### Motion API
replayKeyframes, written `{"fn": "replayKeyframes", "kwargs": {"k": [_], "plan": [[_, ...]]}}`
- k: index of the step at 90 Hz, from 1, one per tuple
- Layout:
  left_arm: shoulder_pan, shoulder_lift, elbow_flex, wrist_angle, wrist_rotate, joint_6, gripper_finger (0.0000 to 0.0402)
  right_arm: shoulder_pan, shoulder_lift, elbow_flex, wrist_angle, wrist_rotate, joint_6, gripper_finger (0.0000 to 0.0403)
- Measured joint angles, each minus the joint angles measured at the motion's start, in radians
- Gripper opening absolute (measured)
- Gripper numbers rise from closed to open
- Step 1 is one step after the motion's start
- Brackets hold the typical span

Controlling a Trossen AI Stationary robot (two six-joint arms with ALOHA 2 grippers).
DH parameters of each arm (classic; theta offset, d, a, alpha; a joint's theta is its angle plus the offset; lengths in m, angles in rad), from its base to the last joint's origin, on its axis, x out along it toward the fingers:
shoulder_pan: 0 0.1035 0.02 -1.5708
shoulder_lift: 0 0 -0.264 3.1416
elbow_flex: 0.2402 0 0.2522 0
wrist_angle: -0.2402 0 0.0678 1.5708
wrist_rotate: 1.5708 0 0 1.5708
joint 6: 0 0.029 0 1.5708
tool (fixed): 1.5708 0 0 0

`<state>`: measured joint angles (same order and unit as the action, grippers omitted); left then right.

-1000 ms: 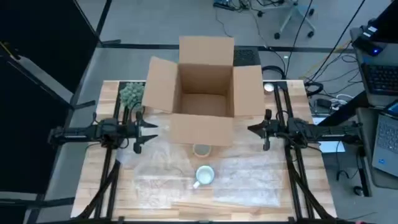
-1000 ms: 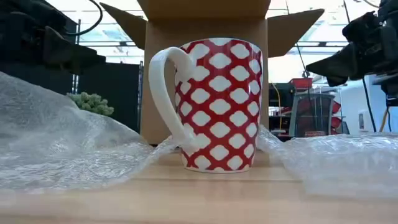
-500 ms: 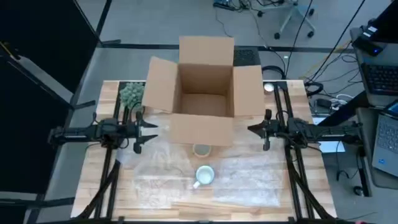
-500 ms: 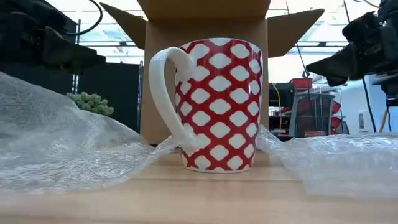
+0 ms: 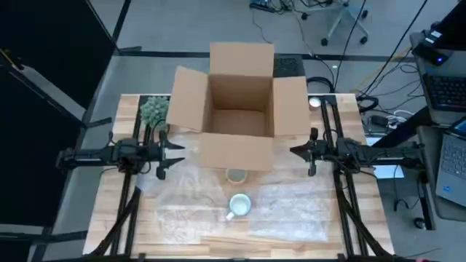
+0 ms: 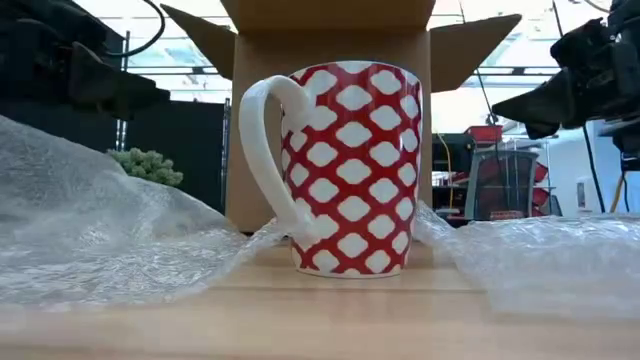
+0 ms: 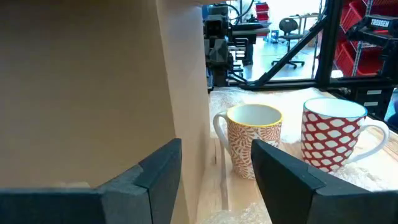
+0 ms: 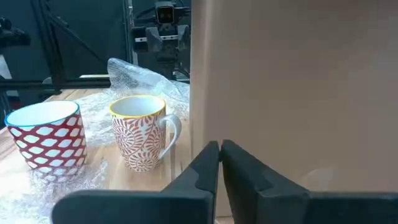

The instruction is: Wrap mug

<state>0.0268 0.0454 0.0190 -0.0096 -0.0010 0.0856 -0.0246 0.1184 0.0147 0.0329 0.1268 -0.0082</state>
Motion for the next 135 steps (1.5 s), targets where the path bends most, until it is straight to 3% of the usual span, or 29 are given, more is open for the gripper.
{"fn": "replayKeyframes", "kwargs": {"k": [110,119,135], "plan": [[0.0,0.0,0.0,0.007,-0.007,-0.004,0.0182,0.0,0.0,0.0,0.0,0.0,0.0,0.0006],[0.0,0.0,0.0,0.015,-0.006,-0.118,0.0182,0.0,0.0,0.0,0.0,0.0,0.0,0.0006],[-0.001,0.0,-0.001,0.092,0.028,-0.511,0.0182,0.0,0.0,0.0,0.0,0.0,0.0,0.0006]]}}
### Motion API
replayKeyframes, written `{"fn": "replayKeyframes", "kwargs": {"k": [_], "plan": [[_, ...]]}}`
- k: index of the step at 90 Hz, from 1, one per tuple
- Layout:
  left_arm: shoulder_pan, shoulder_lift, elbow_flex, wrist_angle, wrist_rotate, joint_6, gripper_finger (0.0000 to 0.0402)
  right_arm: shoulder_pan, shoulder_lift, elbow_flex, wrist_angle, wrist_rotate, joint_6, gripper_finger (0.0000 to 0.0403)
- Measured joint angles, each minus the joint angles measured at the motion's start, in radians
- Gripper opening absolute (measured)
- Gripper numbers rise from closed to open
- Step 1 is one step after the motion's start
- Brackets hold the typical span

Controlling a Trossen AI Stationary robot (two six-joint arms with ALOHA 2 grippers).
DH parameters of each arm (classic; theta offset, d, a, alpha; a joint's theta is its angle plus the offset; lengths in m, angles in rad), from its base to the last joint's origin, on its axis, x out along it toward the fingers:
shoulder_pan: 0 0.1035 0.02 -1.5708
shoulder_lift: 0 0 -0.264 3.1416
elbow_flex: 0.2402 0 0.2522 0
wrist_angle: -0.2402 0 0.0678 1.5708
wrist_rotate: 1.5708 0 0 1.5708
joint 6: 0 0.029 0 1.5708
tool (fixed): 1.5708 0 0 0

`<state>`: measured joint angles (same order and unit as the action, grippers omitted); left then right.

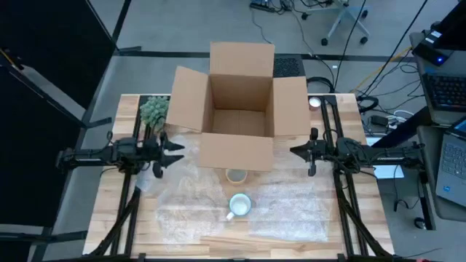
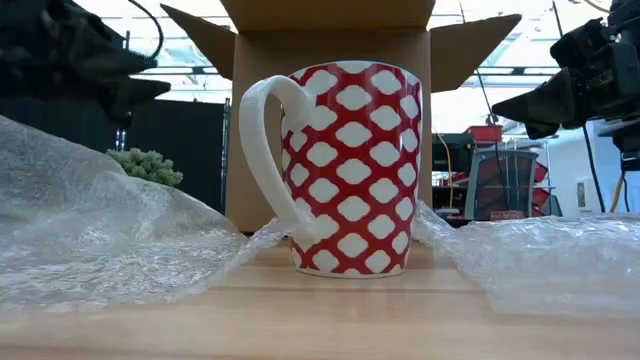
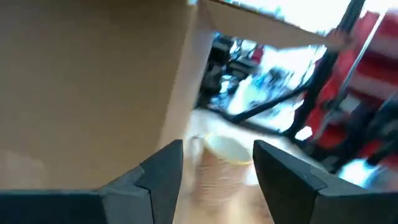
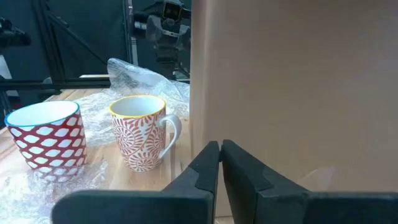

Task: Wrap mug
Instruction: Wrap the red patterned mug with bubble wrap

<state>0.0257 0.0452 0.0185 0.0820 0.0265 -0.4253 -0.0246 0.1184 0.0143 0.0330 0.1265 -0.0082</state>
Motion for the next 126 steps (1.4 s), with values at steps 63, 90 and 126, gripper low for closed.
{"fn": "replayKeyframes", "kwargs": {"k": [63,90,126], "plan": [[-0.008,0.101,0.405,-0.568,-0.072,-0.179,0.0182,0.0,0.0,0.0,0.0,0.0,0.0,0.0006],[-0.008,0.544,0.701,-1.068,-0.083,-0.25,0.0182,0.0,0.0,0.0,0.0,0.0,0.0,0.0006],[-0.137,1.035,0.632,-1.102,-0.03,-0.27,0.0182,0.0,0.0,0.0,0.0,0.0,0.0,0.0006]]}}
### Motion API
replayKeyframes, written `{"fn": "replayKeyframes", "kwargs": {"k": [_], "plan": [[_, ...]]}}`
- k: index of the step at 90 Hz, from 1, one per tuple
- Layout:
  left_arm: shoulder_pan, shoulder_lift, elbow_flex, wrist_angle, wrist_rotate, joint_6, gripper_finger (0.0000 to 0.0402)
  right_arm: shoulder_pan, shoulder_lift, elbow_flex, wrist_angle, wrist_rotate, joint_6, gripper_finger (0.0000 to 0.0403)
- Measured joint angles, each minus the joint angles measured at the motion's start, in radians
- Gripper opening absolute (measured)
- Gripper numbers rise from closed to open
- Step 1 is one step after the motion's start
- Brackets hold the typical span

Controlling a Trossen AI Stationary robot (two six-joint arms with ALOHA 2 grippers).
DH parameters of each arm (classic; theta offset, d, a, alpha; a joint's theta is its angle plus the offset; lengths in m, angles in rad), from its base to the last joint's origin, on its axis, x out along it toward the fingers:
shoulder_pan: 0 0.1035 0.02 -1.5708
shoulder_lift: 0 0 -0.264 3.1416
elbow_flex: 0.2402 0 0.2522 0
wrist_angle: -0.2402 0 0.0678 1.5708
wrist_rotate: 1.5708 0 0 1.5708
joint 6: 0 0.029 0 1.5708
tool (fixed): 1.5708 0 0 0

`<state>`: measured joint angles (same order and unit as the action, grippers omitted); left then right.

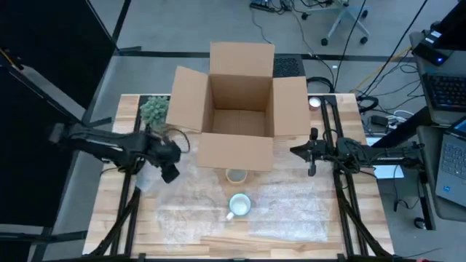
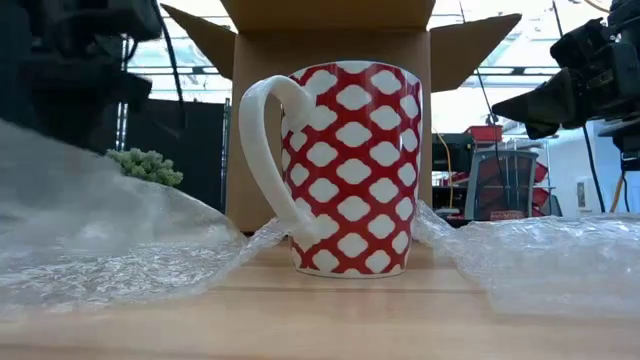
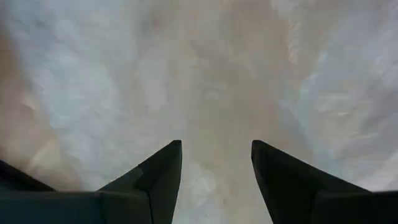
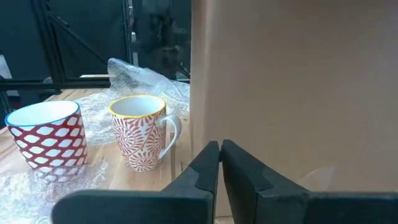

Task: Wrap mug
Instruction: Wrap the red patterned mug with bubble wrap

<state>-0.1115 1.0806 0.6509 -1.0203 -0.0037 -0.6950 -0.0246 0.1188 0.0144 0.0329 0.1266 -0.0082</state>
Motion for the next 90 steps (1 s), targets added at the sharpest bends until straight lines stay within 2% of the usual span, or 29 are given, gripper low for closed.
{"fn": "replayKeyframes", "kwargs": {"k": [7,23,38,50,58,72,81,90], "plan": [[-0.064,0.027,-0.008,0.102,0.032,-0.038,0.0182,0.0,0.0,0.0,0.0,0.0,0.0,0.0006],[-0.202,0.073,-0.017,0.356,0.031,-0.164,0.0182,0.0,0.0,0.0,0.0,0.0,0.0,0.0006],[-0.288,0.191,-0.017,0.468,0.002,-0.231,0.0182,0.0,0.0,0.0,0.0,0.0,0.0,0.0006],[-0.326,0.301,-0.008,0.58,0.031,-0.221,0.0182,0.0,0.0,0.0,0.0,0.0,0.0,0.0006],[-0.33,0.321,0.047,0.503,0.04,-0.217,0.0182,0.0,0.0,0.0,0.0,0.0,0.0,0.0006],[-0.334,0.269,0.213,0.175,-0.01,-0.222,0.0182,0.0,0.0,0.0,0.0,0.0,0.0,0.0006],[-0.354,0.214,0.292,-0.053,-0.105,-0.298,0.0182,0.0,0.0,0.0,0.0,0.0,0.0,0.0006],[-0.366,0.154,0.282,-0.208,-0.128,-0.424,0.0182,0.0,0.0,0.0,0.0,0.0,0.0,0.0006]]}}
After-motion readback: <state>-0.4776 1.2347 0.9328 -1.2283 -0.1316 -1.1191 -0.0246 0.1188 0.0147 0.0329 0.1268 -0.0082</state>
